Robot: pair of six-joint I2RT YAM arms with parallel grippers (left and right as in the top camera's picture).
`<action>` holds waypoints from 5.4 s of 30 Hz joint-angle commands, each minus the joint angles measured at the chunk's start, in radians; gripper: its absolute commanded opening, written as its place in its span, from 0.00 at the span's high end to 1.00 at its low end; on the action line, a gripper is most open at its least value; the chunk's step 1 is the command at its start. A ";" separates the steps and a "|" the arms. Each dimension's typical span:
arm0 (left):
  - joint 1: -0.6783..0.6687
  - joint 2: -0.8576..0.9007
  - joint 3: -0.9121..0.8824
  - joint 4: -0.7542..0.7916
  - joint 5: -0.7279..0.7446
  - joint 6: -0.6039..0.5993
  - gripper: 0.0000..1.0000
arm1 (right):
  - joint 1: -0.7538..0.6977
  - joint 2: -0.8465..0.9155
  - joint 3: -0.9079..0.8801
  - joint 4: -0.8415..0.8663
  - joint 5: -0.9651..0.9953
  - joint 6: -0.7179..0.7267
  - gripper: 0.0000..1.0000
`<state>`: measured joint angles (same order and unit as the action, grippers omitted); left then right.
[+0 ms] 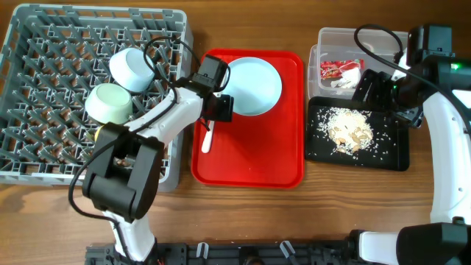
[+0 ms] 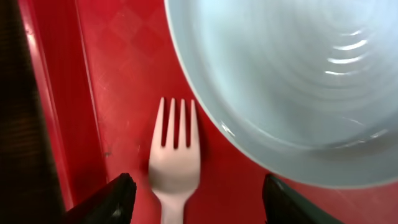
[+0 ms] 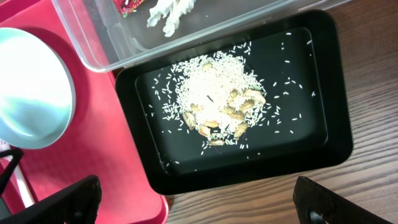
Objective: Sort waste into correct bins and load items into the dishwasher rack
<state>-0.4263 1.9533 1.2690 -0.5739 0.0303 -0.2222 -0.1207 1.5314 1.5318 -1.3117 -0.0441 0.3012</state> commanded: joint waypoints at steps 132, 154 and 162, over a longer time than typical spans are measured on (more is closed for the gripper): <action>0.002 0.089 0.001 0.013 -0.017 0.127 0.51 | -0.002 -0.023 0.005 -0.010 -0.001 -0.012 0.00; -0.039 0.089 0.001 -0.015 -0.103 0.140 0.73 | -0.002 -0.023 0.005 -0.010 -0.001 -0.013 0.00; -0.039 0.087 0.001 -0.023 -0.103 0.136 0.83 | -0.002 -0.023 0.005 -0.014 -0.001 -0.013 0.00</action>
<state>-0.4603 1.9972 1.2831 -0.5797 -0.0559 -0.0906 -0.1207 1.5314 1.5318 -1.3228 -0.0441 0.3012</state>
